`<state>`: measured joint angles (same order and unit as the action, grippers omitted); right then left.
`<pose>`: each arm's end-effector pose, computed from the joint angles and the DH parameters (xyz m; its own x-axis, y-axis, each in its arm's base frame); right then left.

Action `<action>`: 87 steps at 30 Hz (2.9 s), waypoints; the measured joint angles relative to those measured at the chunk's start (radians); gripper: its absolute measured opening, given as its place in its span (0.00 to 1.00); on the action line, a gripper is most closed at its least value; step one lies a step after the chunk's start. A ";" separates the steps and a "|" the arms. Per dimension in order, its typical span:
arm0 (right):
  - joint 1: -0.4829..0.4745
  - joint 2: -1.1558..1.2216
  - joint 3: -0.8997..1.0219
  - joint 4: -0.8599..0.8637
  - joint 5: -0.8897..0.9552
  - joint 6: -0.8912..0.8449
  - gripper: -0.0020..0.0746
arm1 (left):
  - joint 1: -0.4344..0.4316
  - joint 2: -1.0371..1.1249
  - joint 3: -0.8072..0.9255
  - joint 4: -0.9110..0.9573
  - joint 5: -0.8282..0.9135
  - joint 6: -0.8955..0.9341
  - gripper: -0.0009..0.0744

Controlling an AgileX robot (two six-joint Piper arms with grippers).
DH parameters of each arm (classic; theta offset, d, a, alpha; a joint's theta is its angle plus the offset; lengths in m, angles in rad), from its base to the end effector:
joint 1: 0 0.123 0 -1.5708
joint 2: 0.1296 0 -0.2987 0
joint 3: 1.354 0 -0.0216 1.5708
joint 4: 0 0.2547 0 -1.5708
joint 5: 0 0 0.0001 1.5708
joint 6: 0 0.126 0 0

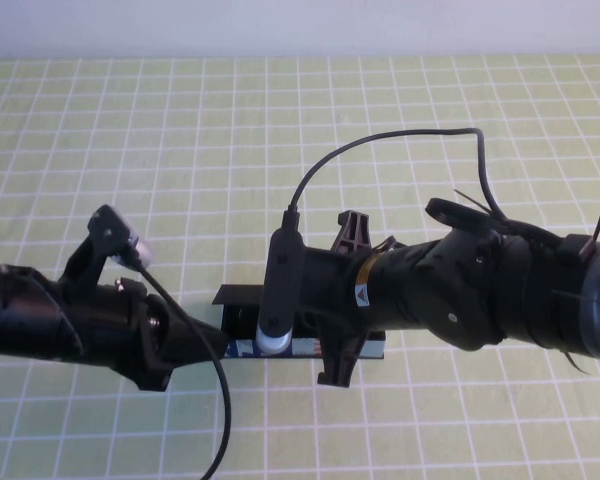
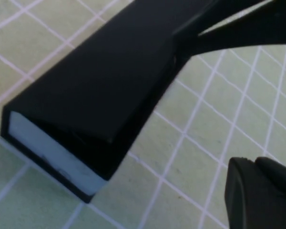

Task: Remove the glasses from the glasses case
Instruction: Pick up the glasses from the glasses case

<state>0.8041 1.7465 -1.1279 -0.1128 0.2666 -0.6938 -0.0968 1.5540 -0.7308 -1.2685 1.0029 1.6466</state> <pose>0.2860 0.2915 0.2073 0.1628 -0.8672 -0.4706 -0.8469 0.1219 -0.5177 0.2548 -0.1267 0.1959 -0.5484 0.3906 -0.7394 0.8224 0.4119 -0.3924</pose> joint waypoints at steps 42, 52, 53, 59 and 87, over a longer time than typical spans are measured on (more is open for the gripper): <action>0.000 -0.112 -0.059 0.488 0.243 0.090 0.18 | 0.000 0.306 -0.002 -0.434 -0.060 0.424 0.01; -0.017 0.016 -0.080 0.340 0.271 0.468 0.01 | 0.000 0.308 -0.002 -0.434 -0.056 0.410 0.01; -0.028 0.032 -0.095 0.336 0.269 0.480 0.01 | 0.000 0.308 -0.002 -0.434 -0.056 0.410 0.01; -0.100 0.106 -0.216 0.324 0.263 0.501 0.01 | 0.000 0.308 -0.002 -0.434 -0.056 0.410 0.01; -0.218 0.375 -0.599 0.384 0.557 0.501 0.01 | 0.000 0.308 -0.002 -0.436 -0.054 0.410 0.01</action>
<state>0.5861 2.1218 -1.7271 0.2707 0.8234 -0.1933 -0.0968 1.8625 -0.7330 -1.7043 0.9490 2.0565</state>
